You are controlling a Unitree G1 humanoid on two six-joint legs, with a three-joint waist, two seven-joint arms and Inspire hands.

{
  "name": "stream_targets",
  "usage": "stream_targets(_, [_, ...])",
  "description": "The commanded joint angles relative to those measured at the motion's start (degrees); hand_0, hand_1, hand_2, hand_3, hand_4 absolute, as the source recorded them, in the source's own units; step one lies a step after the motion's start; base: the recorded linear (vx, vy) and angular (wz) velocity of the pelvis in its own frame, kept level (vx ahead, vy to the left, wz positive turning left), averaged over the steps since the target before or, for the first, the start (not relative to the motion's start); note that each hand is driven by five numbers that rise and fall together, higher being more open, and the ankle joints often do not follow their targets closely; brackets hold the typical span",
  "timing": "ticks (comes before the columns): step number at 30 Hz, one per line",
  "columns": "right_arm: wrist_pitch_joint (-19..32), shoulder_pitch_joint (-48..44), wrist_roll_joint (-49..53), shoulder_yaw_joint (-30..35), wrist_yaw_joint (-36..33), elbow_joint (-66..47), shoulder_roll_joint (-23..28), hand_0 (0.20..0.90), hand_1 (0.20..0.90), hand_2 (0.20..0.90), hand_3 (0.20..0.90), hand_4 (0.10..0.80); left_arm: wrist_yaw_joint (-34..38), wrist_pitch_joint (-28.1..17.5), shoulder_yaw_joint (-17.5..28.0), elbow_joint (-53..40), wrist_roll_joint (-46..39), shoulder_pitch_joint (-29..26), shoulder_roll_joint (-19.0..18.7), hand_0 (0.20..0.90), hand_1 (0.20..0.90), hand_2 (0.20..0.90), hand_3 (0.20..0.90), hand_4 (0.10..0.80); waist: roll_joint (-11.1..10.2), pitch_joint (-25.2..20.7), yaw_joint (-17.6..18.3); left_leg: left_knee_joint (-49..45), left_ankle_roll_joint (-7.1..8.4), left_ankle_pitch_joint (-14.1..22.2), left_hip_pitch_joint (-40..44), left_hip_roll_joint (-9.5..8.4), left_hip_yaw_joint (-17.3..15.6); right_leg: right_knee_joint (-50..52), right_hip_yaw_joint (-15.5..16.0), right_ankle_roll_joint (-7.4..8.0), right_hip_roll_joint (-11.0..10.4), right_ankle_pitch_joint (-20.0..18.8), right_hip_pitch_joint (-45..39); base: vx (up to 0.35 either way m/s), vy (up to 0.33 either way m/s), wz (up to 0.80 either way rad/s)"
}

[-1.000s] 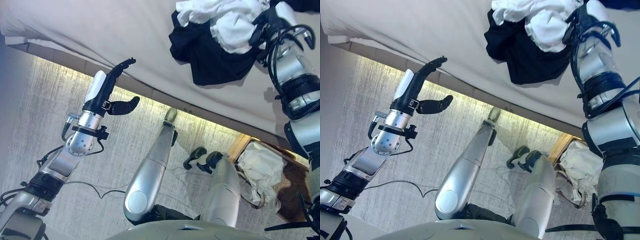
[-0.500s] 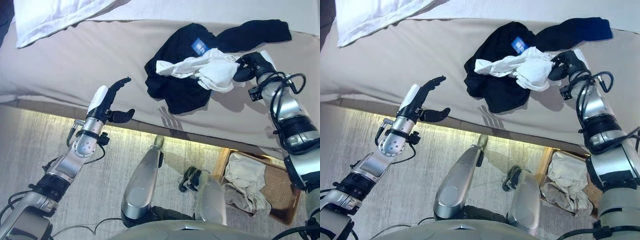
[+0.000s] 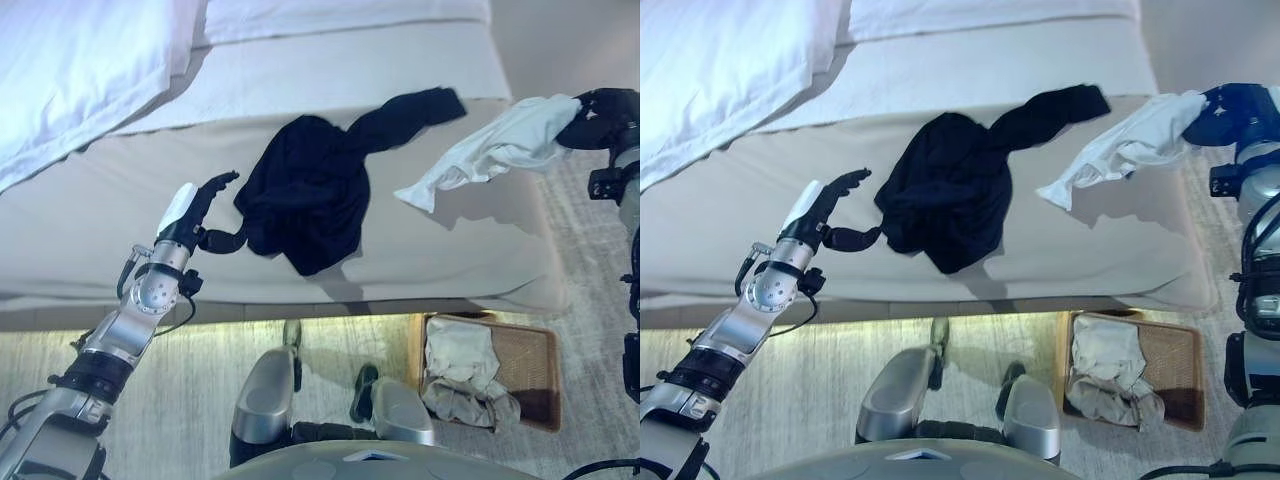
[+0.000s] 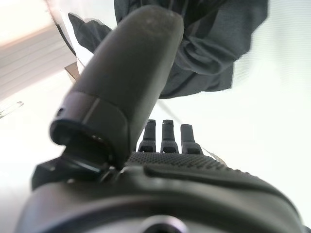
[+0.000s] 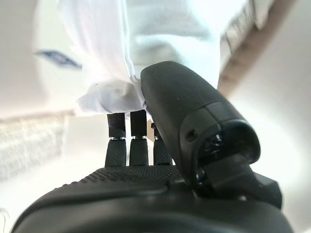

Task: Pick up the clothes from the bed and place them into the basket

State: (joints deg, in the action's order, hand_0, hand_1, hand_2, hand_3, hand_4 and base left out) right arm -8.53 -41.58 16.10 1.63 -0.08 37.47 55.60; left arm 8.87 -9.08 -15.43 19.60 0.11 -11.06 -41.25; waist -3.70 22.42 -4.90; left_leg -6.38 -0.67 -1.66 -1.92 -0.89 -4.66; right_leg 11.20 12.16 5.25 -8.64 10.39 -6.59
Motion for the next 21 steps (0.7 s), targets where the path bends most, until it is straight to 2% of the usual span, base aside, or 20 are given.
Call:
stream_targets(1, [6.51,2.50,2.69,-1.15,-2.19,-5.39,8.49,0.300,0.300,0.300,0.200,0.100,0.99,-5.67,0.46,2.79,1.07,3.32,0.26,0.900,0.900,0.900,0.900,0.800,0.87,-14.71,2.88,0.69,1.15,8.26,5.58,0.82,-1.75,-2.53,-0.52,-1.35,4.23,-4.74,4.06,-0.037,0.016,-0.38])
stream_targets(7, [6.60,7.38,3.41,4.44,-3.46,-7.18,10.87,0.300,0.300,0.300,0.200,0.100,1.49,-7.79,0.33,5.65,1.15,3.34,-0.34,0.900,0.900,0.900,0.900,0.800,1.08,-16.29,5.65,6.27,1.20,6.70,7.71,1.00,-3.25,-6.43,-3.26,0.05,4.89,-7.36,4.06,-0.045,-0.001,-0.38])
stream_targets(8, [6.93,9.14,3.45,6.28,-3.33,-7.40,11.34,0.300,0.300,0.300,0.200,0.100,2.07,-7.97,0.31,6.30,1.38,3.07,-0.06,0.900,0.900,0.900,0.900,0.800,1.04,-16.70,7.05,6.89,1.17,6.80,8.07,1.12,-4.13,-7.85,-4.55,0.40,5.03,-8.31,4.36,-0.025,0.008,-0.28])
stream_targets(17, [6.93,20.90,2.32,15.03,-3.96,-10.54,11.67,0.300,0.300,0.300,0.200,0.100,2.28,-9.80,1.07,9.69,2.27,3.06,0.92,0.900,0.900,0.900,0.900,0.800,0.68,-17.67,12.03,7.35,0.26,7.73,8.71,1.23,-6.91,-9.42,-10.62,0.68,7.05,-9.82,6.10,-0.026,-0.004,-0.37])
stream_targets(21, [8.27,29.42,3.77,21.23,-3.57,-11.41,10.54,0.300,0.300,0.300,0.200,0.100,1.21,-10.29,0.87,10.36,2.09,1.85,1.12,0.900,0.900,0.900,0.900,0.800,0.83,-17.65,15.19,7.41,0.03,7.95,8.97,1.72,-8.67,-9.67,-13.70,0.80,8.28,-10.40,7.11,-0.050,-0.024,-0.32])
